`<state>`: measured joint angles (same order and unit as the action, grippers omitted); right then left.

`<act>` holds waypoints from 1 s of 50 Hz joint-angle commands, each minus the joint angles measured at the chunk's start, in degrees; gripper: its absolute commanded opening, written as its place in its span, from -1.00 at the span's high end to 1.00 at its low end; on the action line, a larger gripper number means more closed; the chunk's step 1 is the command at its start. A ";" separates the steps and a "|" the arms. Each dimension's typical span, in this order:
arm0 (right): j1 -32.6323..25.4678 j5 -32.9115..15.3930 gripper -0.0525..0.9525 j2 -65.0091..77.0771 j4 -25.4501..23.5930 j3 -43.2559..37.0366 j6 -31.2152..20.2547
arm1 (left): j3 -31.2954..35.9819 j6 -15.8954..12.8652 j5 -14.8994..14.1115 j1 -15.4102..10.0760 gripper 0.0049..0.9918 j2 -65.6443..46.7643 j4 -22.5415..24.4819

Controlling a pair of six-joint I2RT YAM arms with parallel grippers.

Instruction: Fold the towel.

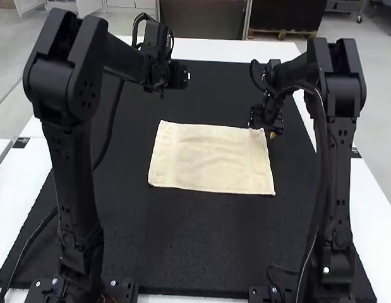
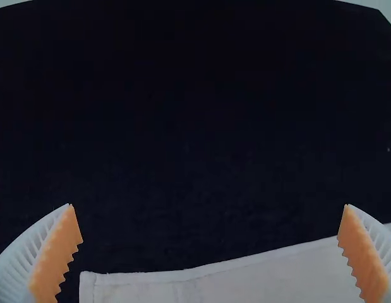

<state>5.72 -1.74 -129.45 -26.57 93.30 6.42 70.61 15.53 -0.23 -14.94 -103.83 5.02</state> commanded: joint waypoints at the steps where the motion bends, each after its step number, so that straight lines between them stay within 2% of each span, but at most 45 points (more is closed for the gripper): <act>1: -0.35 0.16 -0.80 -0.10 -0.42 2.59 -0.35 | 0.23 0.55 -0.74 0.09 -0.93 1.09 0.70; 14: -0.27 1.12 -0.60 -1.25 -1.56 2.33 -0.44 | 0.23 0.55 -0.83 0.09 -0.93 1.09 0.87; 28: -0.09 1.03 -0.60 -2.21 -2.09 0.13 -0.53 | 0.23 0.64 -0.74 0.09 -0.93 0.74 1.49; 31: -0.09 1.03 -0.49 -2.48 -2.09 0.22 -0.53 | -0.30 0.64 -0.65 0.35 -0.93 -0.06 1.58; 35: -0.09 1.03 -0.46 -2.48 -2.17 0.40 -0.70 | -1.00 0.64 -0.74 0.79 -0.93 -0.76 2.10; 43: -0.35 3.76 -0.10 -2.39 -2.79 0.66 -0.79 | -1.70 1.08 0.58 1.58 -0.85 -1.81 1.84; 50: -0.35 4.02 -0.08 -2.30 -3.05 1.19 -0.79 | -3.02 1.43 -0.30 3.07 -0.85 -3.48 1.14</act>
<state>4.95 -1.72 -131.02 -28.82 94.32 5.74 68.64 15.99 -0.21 -13.23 -105.73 6.59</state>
